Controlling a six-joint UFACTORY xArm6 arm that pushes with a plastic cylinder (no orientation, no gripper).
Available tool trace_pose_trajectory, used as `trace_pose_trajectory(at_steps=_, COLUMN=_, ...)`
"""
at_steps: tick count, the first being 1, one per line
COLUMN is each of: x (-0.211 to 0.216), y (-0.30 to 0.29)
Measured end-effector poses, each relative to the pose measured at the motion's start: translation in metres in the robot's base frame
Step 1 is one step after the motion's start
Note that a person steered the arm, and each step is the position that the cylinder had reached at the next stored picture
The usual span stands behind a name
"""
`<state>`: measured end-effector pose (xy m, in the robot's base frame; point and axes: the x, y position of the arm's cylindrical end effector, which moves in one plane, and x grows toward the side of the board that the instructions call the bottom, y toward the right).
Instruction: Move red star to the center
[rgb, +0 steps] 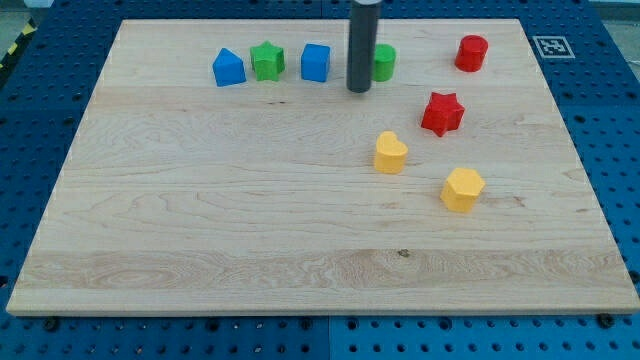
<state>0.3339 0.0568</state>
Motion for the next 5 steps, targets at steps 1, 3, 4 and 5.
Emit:
trace_pose_trajectory(at_steps=1, x=0.007, y=0.031)
trace_pose_trajectory(at_steps=3, x=0.020, y=0.112)
trace_pose_trajectory(at_steps=4, x=0.054, y=0.144)
trace_pose_trajectory(at_steps=5, x=0.061, y=0.145)
